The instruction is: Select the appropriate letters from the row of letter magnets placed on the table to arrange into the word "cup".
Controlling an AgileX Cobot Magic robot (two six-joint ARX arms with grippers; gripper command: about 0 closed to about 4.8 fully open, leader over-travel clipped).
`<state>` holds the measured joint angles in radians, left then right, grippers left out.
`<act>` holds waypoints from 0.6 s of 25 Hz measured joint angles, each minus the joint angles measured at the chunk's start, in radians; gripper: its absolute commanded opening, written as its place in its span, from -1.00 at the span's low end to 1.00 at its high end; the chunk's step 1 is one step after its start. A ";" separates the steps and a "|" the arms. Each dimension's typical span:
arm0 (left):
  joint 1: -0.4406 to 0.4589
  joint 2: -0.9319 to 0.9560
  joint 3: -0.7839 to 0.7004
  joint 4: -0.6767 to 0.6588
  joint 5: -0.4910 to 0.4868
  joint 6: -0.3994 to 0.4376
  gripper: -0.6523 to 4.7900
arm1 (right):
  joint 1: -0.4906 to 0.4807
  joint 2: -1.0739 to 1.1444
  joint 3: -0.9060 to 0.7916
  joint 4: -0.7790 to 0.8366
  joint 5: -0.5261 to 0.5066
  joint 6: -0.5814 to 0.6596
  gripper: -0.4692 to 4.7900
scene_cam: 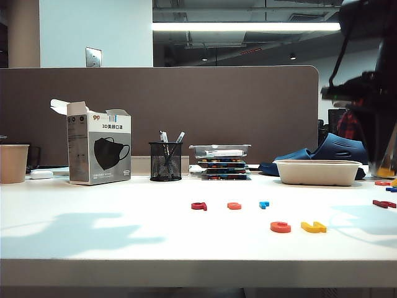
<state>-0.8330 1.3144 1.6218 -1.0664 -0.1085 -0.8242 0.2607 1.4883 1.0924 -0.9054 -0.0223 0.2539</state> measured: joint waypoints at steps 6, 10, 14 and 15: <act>0.000 0.000 0.000 0.000 0.000 0.000 -0.78 | 0.055 0.000 -0.099 0.111 -0.004 0.009 -0.42; 0.000 0.000 0.000 0.000 0.000 0.000 -0.78 | 0.062 0.000 -0.131 0.225 -0.040 0.094 -0.42; 0.000 0.000 0.000 0.000 0.000 0.000 -0.78 | 0.062 0.002 -0.147 0.270 -0.092 0.116 -0.41; 0.000 0.000 0.000 0.000 0.000 0.000 -0.78 | 0.063 0.009 -0.148 0.270 -0.095 0.116 -0.41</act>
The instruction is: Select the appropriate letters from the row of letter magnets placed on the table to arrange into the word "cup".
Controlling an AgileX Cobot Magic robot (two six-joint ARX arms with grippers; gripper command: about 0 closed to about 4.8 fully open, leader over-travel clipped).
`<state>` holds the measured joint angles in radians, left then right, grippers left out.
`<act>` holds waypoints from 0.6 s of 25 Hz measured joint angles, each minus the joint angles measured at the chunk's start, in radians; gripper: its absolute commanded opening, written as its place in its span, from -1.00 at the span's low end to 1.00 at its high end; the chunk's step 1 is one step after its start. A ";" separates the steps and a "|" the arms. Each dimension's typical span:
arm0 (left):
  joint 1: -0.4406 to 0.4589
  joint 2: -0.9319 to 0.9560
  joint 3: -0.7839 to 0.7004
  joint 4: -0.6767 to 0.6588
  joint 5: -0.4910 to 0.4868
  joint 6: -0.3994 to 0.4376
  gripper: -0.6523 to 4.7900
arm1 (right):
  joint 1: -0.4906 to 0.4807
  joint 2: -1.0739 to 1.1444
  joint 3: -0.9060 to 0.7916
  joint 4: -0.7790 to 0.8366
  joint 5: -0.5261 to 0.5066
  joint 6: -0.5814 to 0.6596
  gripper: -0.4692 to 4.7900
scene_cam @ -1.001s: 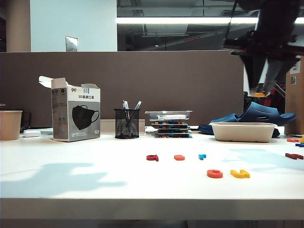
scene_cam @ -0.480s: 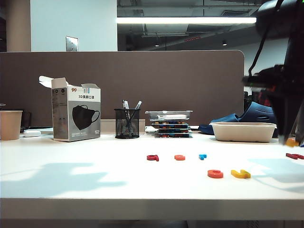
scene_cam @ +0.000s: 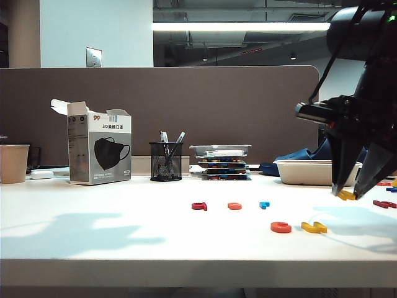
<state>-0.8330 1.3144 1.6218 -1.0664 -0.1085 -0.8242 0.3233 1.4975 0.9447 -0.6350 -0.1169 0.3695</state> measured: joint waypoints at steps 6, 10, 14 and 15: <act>0.000 0.000 0.000 0.000 0.000 0.000 -0.78 | 0.000 0.063 -0.005 -0.017 0.004 -0.042 -0.41; 0.000 0.000 0.000 0.000 0.000 0.000 -0.78 | 0.000 0.092 -0.008 -0.020 0.008 -0.077 -0.41; 0.000 0.000 0.000 0.000 0.000 0.000 -0.78 | 0.000 0.093 -0.008 -0.018 0.008 -0.083 -0.36; 0.000 0.000 0.000 0.000 0.000 0.000 -0.78 | 0.000 0.093 -0.008 -0.018 0.008 -0.083 -0.36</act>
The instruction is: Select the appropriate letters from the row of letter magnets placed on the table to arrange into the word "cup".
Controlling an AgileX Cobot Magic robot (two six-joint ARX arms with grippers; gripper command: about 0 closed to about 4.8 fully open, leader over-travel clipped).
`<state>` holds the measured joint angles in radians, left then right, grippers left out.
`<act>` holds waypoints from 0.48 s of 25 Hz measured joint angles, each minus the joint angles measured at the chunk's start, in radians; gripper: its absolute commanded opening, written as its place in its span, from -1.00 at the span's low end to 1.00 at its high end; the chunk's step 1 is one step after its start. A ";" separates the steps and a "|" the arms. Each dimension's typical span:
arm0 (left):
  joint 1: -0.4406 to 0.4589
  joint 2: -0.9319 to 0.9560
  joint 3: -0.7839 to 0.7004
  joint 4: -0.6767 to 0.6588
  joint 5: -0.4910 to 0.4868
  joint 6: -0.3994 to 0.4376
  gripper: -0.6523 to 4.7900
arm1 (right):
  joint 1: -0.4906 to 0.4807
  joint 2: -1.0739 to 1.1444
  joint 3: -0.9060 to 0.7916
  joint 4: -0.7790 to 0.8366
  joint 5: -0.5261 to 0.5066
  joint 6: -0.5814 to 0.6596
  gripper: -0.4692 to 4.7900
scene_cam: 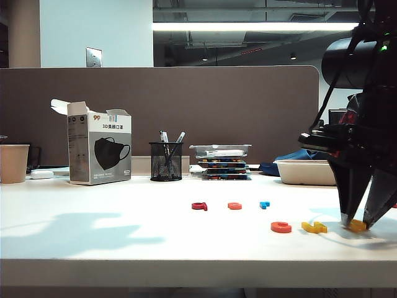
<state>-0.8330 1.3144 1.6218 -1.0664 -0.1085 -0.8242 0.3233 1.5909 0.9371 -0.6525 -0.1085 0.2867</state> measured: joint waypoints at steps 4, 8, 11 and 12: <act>0.000 0.000 0.000 0.000 0.000 0.000 -0.78 | 0.000 0.000 0.000 0.000 0.000 -0.005 -0.13; 0.000 0.000 0.000 0.000 0.000 0.000 -0.78 | 0.000 0.000 0.002 0.001 0.000 -0.005 -0.13; 0.000 0.000 0.000 0.000 0.000 0.000 -0.78 | 0.000 0.000 0.002 0.002 -0.001 -0.006 0.10; 0.000 0.000 0.000 0.000 0.000 0.000 -0.78 | 0.000 -0.001 0.003 0.002 -0.006 -0.006 0.10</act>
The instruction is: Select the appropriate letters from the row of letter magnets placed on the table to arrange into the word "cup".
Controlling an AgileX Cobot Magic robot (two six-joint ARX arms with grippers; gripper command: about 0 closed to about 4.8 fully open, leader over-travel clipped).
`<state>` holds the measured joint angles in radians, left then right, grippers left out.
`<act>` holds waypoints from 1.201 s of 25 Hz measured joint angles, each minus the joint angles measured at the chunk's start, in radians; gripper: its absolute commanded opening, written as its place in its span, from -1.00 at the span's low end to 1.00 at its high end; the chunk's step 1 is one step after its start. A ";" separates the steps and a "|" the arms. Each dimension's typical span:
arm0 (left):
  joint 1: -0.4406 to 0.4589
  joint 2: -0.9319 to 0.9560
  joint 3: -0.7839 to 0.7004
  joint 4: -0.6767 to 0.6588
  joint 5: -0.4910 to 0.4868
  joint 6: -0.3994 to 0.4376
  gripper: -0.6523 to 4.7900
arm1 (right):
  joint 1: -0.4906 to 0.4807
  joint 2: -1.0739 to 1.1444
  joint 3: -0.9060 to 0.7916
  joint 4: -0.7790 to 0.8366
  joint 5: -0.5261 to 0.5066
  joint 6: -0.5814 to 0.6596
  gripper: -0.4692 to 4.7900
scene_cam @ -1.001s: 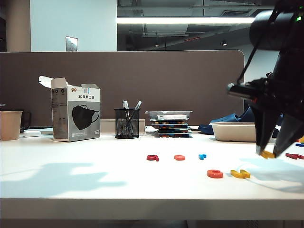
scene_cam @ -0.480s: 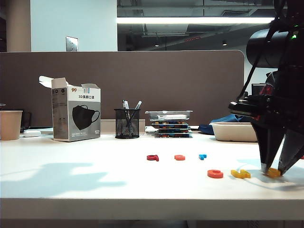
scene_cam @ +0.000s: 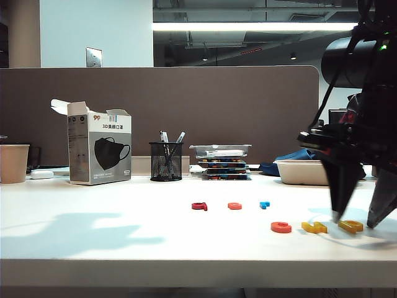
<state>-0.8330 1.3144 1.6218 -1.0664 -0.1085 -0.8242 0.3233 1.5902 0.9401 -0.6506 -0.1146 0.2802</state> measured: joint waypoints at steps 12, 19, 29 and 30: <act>0.000 0.000 0.000 0.000 0.000 0.000 -0.78 | -0.002 0.003 0.212 -0.098 0.006 -0.009 -0.51; 0.000 0.000 0.000 0.000 0.000 0.000 -0.78 | -0.007 0.003 0.421 -0.107 0.174 -0.144 -0.83; 0.000 0.000 0.000 0.008 0.000 0.000 -0.78 | -0.220 -0.172 0.492 -0.002 0.255 -0.255 -0.83; 0.000 0.000 0.000 0.021 -0.002 0.000 -0.78 | -0.248 -0.192 0.492 -0.002 0.238 -0.256 -0.83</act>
<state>-0.8330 1.3144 1.6218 -1.0458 -0.1108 -0.8242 0.0750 1.3983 1.4326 -0.6525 0.1230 0.0238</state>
